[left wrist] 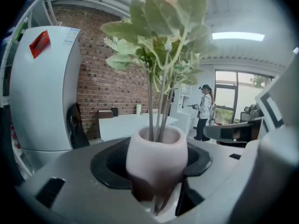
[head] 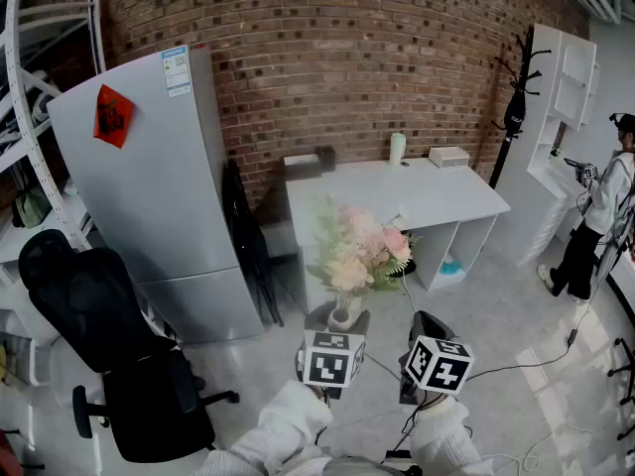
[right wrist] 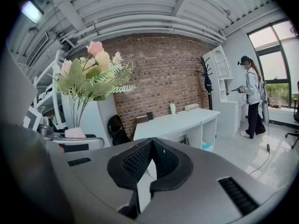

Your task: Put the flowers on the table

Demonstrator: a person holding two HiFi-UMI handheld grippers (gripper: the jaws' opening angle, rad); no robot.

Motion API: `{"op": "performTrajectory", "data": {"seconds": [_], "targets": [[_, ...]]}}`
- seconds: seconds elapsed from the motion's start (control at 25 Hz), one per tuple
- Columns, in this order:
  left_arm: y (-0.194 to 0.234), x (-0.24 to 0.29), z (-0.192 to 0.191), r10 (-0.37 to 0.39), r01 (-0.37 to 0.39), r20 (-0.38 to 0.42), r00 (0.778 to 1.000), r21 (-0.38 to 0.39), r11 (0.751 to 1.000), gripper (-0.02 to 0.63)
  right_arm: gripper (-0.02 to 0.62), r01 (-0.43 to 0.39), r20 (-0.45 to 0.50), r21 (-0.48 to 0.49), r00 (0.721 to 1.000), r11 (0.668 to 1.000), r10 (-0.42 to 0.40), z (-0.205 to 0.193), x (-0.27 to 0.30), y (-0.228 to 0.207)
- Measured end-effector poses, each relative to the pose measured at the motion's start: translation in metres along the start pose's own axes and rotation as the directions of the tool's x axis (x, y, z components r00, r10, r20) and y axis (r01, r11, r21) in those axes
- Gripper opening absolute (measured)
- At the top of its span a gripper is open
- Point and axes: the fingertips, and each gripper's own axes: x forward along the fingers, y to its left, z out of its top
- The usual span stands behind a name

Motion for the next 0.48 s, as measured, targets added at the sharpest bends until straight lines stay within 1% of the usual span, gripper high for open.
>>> {"op": "performTrajectory", "data": {"seconds": [0.32,0.48], "targets": [[0.013,0.002,0.000,-0.004,0.004,-0.003,1.000,0.011,1.000,0.268,0.023,0.003,0.005,0.003,1.000,1.000,-0.003,0.001,0.009,0.011],[0.023,0.003,0.003,-0.007,0.007,-0.001,1.000,0.020,1.000,0.268,0.023,-0.012,-0.002,0.044,1.000,0.999,0.012,-0.001,0.017,0.018]]}}
